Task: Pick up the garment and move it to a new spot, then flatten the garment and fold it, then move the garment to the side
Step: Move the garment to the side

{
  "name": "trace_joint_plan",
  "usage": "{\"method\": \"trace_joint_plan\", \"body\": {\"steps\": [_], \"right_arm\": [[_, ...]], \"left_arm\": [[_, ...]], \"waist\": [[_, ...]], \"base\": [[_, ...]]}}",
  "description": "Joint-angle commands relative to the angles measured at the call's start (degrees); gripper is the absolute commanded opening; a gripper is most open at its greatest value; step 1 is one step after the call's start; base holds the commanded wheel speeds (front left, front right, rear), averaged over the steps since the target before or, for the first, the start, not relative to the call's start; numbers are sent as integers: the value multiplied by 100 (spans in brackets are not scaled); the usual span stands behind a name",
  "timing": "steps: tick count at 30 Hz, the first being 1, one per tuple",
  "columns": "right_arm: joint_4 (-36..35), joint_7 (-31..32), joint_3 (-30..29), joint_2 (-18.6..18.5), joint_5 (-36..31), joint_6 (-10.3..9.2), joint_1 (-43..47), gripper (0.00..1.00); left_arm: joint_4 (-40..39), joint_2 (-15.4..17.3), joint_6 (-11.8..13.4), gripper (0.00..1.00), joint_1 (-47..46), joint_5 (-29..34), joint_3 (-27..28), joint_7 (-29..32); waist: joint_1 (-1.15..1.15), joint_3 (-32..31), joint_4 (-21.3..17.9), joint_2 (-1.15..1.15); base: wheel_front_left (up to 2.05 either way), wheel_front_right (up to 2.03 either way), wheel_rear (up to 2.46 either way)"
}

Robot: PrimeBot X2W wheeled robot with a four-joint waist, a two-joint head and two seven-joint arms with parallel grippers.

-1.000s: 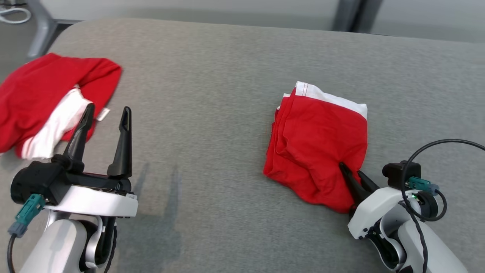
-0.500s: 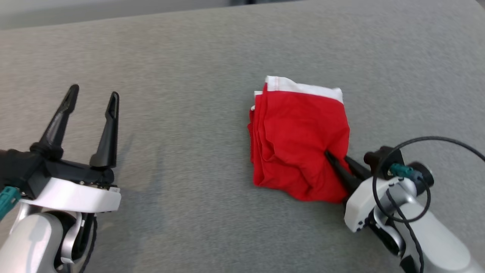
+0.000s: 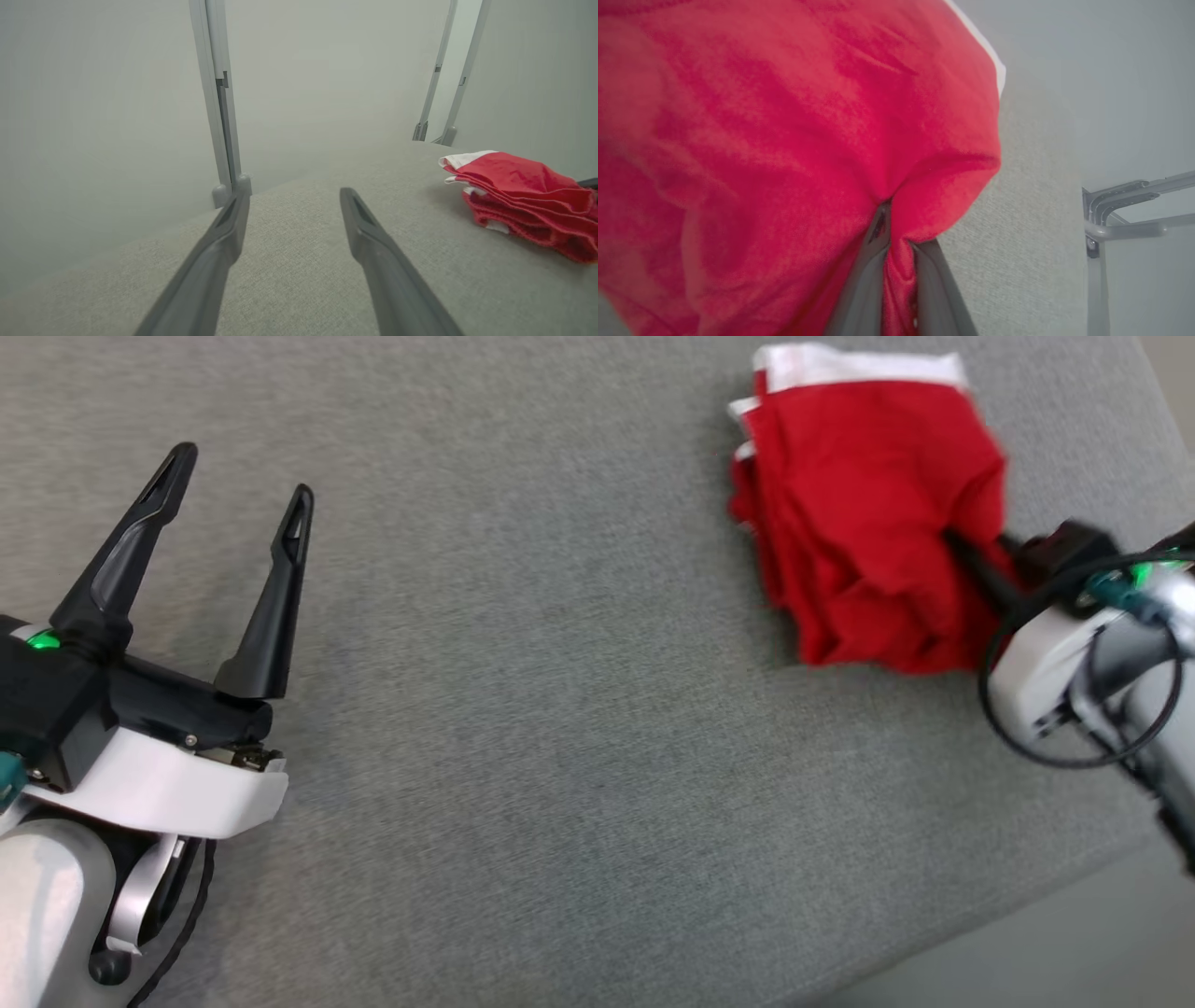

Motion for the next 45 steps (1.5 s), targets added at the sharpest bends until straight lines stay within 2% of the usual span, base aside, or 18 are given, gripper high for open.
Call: {"method": "trace_joint_plan", "body": {"steps": [1,8,16,17,18,19,20,27,34,39,45], "right_arm": [[53,61,22,-256,-135,-2,-228,0],[182,65,-146,-682,-285,-2,-769,0],[691,-53,-463,-545,-235,-2,-1322,0],[782,-82,-519,-486,-223,-2,-1344,4],[877,-89,-583,-448,-223,-2,-1348,35],[1008,-72,-683,-430,-267,-2,-1376,49],[1135,-51,-849,-385,-294,-3,-1406,100],[1604,-443,-1676,14,-303,-2,-1039,100],[1614,-1074,-2781,471,-114,-2,-363,100],[1245,-1261,-3512,1012,-21,-1,195,100],[359,-1307,-4000,1585,4,-1,878,100]], "left_arm": [[-79,89,-26,100,-145,62,2,64],[-225,163,-44,100,-263,136,-60,219],[-295,207,-105,100,-481,184,-167,337],[-288,202,-113,100,-487,184,-175,332],[-275,194,-114,100,-494,183,-183,326],[-266,182,-108,100,-507,177,-188,316],[-256,178,-93,100,-512,174,-180,299],[-141,121,-61,100,-451,119,-177,177],[61,12,63,100,-243,15,-118,-10],[185,-150,238,100,101,-130,-41,-192],[325,-306,424,100,512,-303,58,-402]], "waist": [[0,334,-310,0],[0,534,-438,0],[0,756,-371,0],[0,772,-353,0],[0,785,-337,0],[0,797,-321,0],[0,805,-307,0],[0,711,-206,0],[0,338,-106,0],[0,-24,-37,0],[0,-420,180,0]], "base": [[0,0,0],[0,0,0],[0,0,0],[0,0,0],[0,0,0],[0,0,0],[0,0,0],[0,0,0],[0,0,0],[0,0,0],[0,0,0]]}}
